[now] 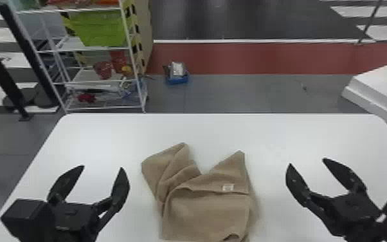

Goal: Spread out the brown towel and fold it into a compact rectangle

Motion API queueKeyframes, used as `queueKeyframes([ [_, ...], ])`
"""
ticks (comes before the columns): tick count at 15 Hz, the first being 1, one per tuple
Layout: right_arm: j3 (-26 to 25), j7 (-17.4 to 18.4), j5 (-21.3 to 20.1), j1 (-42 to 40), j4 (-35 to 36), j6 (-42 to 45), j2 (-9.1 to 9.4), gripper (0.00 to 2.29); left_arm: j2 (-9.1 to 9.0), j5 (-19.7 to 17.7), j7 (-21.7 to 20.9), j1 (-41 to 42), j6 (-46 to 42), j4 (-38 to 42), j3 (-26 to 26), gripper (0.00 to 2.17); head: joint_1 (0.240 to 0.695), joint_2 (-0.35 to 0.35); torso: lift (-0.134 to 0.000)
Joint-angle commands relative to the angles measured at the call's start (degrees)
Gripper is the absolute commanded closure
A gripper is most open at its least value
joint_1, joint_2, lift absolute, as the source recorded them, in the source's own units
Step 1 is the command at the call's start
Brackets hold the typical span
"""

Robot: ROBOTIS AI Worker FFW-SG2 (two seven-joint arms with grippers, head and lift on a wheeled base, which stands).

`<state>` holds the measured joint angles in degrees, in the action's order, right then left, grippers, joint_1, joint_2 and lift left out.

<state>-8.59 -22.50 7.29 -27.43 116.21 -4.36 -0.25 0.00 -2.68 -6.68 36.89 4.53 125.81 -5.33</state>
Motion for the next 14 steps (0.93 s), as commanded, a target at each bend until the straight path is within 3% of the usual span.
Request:
queueKeyframes([
  [1, -0.2, 0.0, 0.0, -0.3, 0.3, 0.0, -0.1, 0.11, -0.15, 0.0, 0.0, 0.0, 0.0, 0.1, 0.2, 0.12, 0.695, 0.034, -0.124],
  [14, 0.3, -0.3, -0.1, -0.2, 0.4, 0.0, -0.45, 0.11, -0.15, 0.7, 0.0, 0.2, 0.2, 0.5, 0.6, 0.12, 0.695, 0.028, -0.124],
])
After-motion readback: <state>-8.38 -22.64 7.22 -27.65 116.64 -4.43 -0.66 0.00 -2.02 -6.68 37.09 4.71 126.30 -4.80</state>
